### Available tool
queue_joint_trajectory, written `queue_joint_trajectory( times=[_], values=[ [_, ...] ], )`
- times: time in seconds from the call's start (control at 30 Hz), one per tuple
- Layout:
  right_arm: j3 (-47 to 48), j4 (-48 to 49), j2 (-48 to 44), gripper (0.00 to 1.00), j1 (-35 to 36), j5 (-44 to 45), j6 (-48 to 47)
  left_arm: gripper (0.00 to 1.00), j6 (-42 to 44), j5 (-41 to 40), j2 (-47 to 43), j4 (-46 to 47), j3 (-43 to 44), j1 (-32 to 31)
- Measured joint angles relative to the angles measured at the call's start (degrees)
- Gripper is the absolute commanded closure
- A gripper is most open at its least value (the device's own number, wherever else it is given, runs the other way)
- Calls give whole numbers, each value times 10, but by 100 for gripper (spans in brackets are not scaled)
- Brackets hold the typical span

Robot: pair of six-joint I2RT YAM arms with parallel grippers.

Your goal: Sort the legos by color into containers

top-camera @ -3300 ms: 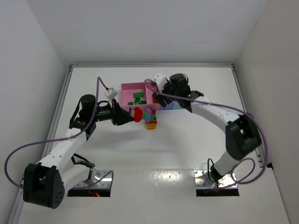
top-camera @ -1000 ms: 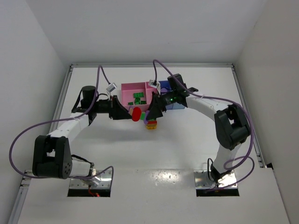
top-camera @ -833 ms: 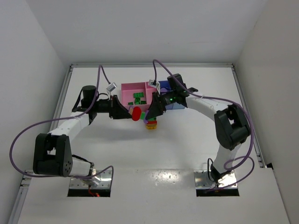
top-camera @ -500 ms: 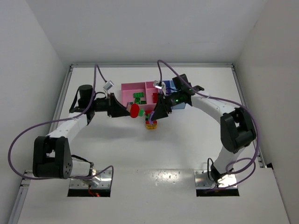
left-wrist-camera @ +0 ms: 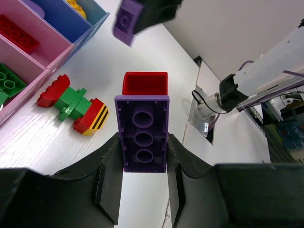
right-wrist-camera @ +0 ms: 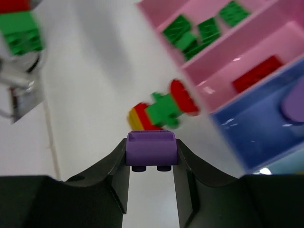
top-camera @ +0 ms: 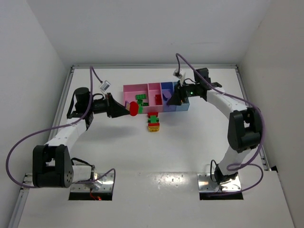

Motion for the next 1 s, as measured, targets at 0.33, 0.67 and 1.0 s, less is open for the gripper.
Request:
queue_joint_trajectory(
  times=[0.33, 0.67, 1.0],
  values=[
    [134, 91, 144, 80, 8, 207, 56, 100, 16, -21, -4, -16, 0, 0],
    [133, 111, 163, 25, 8, 245, 71, 100, 20, -24, -4, -24, 0, 0],
    [4, 181, 16, 23, 19, 9, 168, 100, 15, 2, -3, -18, 0, 0]
  ],
)
